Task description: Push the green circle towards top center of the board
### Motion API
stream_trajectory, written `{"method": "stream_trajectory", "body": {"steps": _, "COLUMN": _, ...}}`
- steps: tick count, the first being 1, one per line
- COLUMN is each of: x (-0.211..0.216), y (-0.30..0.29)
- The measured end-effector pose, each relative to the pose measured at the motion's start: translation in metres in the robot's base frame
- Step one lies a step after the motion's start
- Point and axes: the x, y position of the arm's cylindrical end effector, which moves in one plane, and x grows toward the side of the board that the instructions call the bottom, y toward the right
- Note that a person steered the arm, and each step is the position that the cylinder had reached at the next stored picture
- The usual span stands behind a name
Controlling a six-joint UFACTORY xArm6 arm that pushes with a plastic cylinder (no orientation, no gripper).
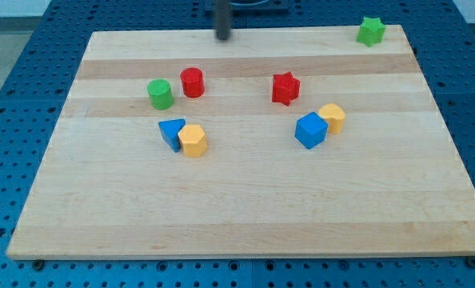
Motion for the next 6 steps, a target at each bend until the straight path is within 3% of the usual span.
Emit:
{"method": "stream_trajectory", "body": {"steps": 1, "x": 0.024, "y": -0.061}}
{"method": "stream_trajectory", "body": {"steps": 3, "x": 0.133, "y": -0.099}}
{"method": "stream_trajectory", "body": {"steps": 5, "x": 0.181, "y": -0.083}}
{"method": "stream_trajectory", "body": {"steps": 6, "x": 0.171, "y": -0.048}}
